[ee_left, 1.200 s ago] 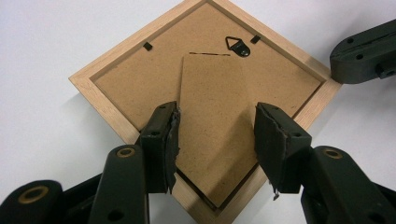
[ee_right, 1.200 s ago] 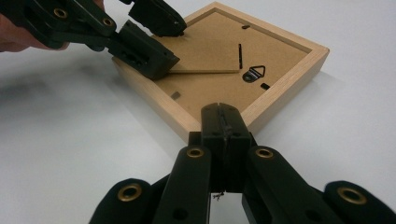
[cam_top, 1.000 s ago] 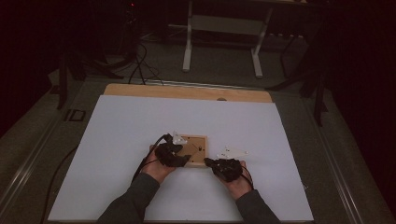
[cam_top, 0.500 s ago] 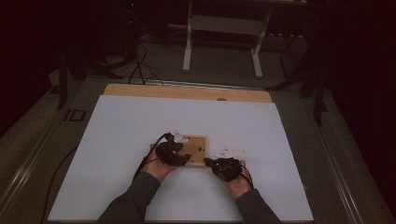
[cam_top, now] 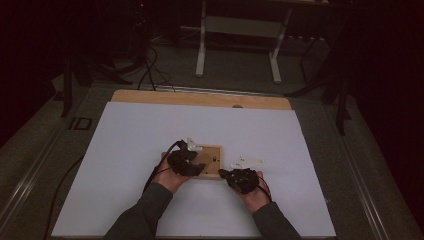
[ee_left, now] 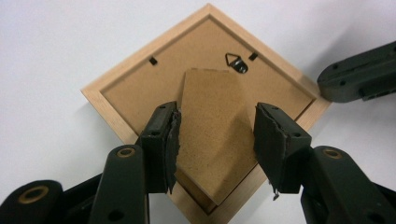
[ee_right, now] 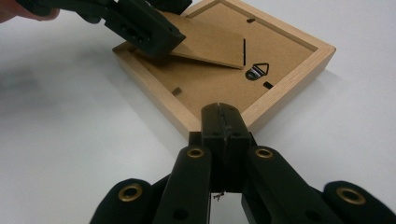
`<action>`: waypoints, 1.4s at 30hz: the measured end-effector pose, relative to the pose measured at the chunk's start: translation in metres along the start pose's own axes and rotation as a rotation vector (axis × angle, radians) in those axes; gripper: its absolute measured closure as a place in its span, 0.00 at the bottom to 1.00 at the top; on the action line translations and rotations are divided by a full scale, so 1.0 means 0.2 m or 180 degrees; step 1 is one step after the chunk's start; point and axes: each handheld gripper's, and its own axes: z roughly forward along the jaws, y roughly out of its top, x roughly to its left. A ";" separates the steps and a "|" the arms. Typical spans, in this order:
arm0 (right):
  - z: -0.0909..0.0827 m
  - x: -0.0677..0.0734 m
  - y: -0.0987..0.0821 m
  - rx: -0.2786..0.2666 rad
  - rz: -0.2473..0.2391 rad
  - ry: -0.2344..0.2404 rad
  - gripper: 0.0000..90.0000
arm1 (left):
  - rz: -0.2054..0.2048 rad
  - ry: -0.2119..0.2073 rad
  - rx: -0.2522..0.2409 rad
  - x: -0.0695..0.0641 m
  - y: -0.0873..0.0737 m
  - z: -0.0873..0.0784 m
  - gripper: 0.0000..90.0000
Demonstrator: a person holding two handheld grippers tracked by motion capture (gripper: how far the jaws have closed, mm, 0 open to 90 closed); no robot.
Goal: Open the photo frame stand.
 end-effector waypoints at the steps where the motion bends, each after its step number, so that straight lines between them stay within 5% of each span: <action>1: 0.00 0.00 0.00 0.0000 0.0000 0.0000 1.00 | 0.0000 0.0000 0.0000 0.00 0.00 0.00 0.58; 20: 0.00 0.00 0.00 -0.0014 0.0014 0.0015 1.00 | -0.0004 0.0043 -0.0210 -0.01 0.04 -0.02 0.58; 21: 0.00 -0.01 0.00 -0.0012 0.0012 0.0017 1.00 | 0.0013 0.0166 -0.0209 -0.01 0.04 -0.03 0.80; 22: 0.00 -0.01 0.00 -0.0012 0.0012 0.0017 1.00 | -0.0048 0.0221 -0.0205 0.00 0.04 -0.03 0.80; 23: 0.00 -0.01 0.00 -0.0016 0.0006 0.0018 1.00 | -0.0188 0.0024 -0.0252 0.03 0.03 -0.03 0.82; 25: 0.00 -0.01 0.00 -0.0027 0.0024 0.0015 1.00 | 0.0034 0.0126 -0.0150 0.01 0.03 -0.01 0.78; 27: 0.00 -0.01 -0.01 -0.0036 0.0034 0.0022 1.00 | 0.0123 0.0068 -0.0139 -0.01 0.01 0.00 0.70; 36: 0.00 -0.01 -0.01 -0.0043 0.0056 0.0041 1.00 | -0.0007 0.0073 -0.0396 0.01 -0.03 -0.03 0.54; 42: 0.00 -0.01 -0.01 -0.0047 0.0057 0.0044 1.00 | -0.0025 -0.0022 -0.0342 0.01 -0.06 -0.02 0.44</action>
